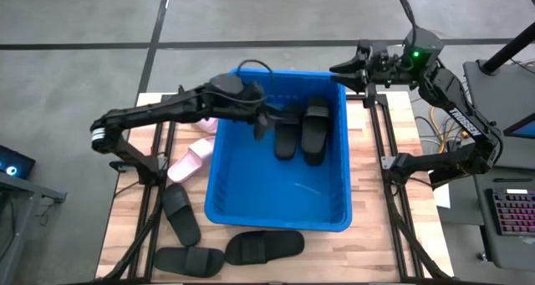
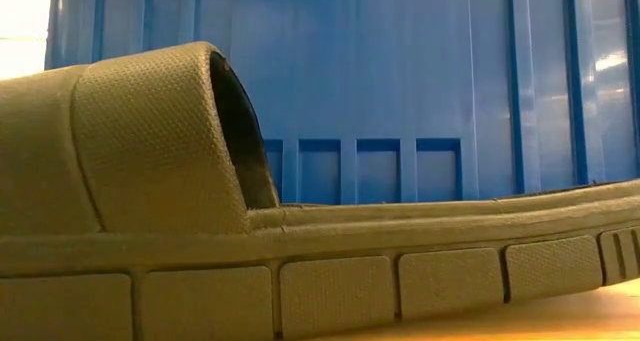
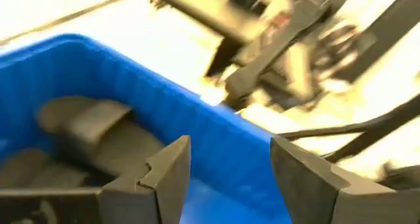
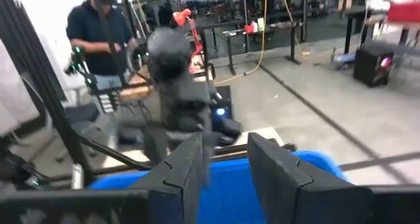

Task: Pick and place slides into bin
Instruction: Put the black slide into the blue bin

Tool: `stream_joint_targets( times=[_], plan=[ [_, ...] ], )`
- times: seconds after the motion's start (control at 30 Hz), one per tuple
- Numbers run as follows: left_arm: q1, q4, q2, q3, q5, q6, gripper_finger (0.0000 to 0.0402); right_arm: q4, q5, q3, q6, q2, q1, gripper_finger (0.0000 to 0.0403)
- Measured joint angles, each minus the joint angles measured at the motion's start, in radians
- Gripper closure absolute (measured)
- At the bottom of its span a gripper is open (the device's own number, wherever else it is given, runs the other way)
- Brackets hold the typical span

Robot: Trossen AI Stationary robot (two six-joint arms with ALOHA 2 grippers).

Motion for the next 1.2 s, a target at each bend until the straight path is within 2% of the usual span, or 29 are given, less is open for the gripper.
stream_joint_targets(
  times=[0.17,0.27,0.37,0.43,0.73,1.0,1.1,1.2],
  plan=[
    [-0.04,-0.009,-0.061,-0.012,0.092,-0.192,0.0208,0.0,0.063,0.0,-0.17,-0.01,0.0,0.0289],
    [-0.085,-0.051,-0.083,-0.015,0.171,-0.301,0.0208,0.002,0.161,0.0,-0.237,-0.014,0.0,0.0289],
    [-0.15,-0.082,-0.1,-0.015,0.228,-0.439,0.0208,0.0,0.261,0.0,-0.219,-0.014,0.0,0.0289],
    [-0.201,-0.084,-0.105,-0.015,0.244,-0.491,0.0208,0.0,0.289,0.0,-0.157,-0.014,0.0,0.0289],
    [-0.421,-0.112,-0.12,-0.015,0.233,-0.56,0.0208,-0.062,0.287,0.0,0.021,-0.014,0.0,0.029],
    [-0.605,-0.11,-0.101,-0.015,0.138,-0.577,0.0208,-0.17,0.287,0.0,0.113,-0.014,0.0,0.0295],
    [-0.652,-0.108,-0.084,-0.015,0.078,-0.647,0.0208,-0.215,0.287,-0.001,0.18,-0.014,0.0,0.0297],
    [-0.689,-0.114,-0.062,-0.016,0.074,-0.702,0.0208,-0.246,0.287,-0.002,0.242,-0.014,0.001,0.0298]
  ],
)
